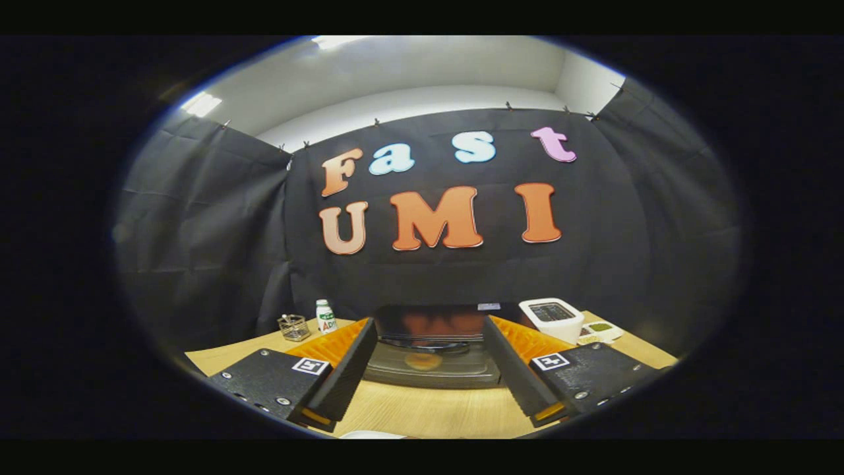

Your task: Open the toaster oven, put the food inside, and close the toaster oven door.

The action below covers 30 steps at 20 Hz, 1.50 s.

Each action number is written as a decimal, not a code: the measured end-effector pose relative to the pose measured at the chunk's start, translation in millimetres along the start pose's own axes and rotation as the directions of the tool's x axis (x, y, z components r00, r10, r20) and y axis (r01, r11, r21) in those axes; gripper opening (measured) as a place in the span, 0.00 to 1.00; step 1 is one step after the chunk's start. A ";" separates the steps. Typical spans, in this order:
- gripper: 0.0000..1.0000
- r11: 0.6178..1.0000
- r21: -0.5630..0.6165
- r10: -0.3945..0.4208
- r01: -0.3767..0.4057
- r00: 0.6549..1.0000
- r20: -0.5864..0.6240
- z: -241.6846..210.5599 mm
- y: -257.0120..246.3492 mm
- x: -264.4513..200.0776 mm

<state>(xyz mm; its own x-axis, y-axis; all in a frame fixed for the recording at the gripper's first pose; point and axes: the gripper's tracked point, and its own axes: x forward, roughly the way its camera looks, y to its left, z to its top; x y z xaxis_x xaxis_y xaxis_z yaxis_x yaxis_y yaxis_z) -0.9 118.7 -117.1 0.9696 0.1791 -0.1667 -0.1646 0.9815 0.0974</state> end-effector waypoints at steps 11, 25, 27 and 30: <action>0.97 0.999 -0.052 0.019 -0.013 0.994 0.104 54.1 -1.9 -52.9; 0.98 1.000 -0.005 0.013 -0.013 0.985 0.171 75.1 -2.6 -67.2; 0.97 1.000 0.001 0.020 -0.021 0.979 0.201 80.6 -0.7 -68.8; 0.97 1.000 -0.011 0.021 -0.019 0.976 0.215 80.4 0.5 -67.3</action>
<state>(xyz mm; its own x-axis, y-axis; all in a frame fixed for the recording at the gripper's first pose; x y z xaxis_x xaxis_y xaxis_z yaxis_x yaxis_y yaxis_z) -51.7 101.8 -27.0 0.9821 0.1814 0.0499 -0.1853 0.9786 0.0899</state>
